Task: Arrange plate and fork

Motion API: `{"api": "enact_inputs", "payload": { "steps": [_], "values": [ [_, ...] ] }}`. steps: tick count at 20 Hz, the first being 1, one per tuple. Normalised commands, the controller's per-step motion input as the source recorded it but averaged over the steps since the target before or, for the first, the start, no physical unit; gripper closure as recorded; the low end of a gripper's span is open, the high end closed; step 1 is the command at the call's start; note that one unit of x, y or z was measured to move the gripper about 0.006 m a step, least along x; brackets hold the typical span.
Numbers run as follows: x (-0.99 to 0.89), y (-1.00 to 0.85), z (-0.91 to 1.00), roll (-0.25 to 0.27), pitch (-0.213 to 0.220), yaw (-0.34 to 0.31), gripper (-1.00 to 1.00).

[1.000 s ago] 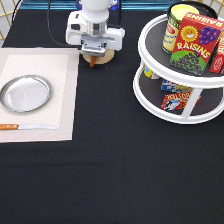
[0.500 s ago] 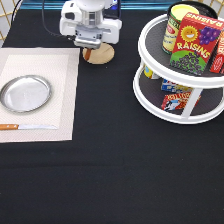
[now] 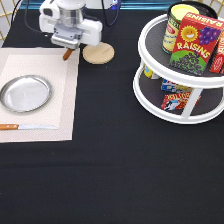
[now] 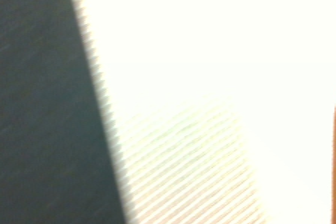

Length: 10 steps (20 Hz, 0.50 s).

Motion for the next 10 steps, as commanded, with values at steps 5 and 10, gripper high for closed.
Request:
{"api": "enact_inputs", "payload": {
  "steps": [5,10],
  "values": [
    [0.35,-0.94,0.05,0.0,0.0,-0.017,1.0],
    [0.18,-0.66,0.08,0.005,-0.001,-0.118,1.0]
  ]
}}
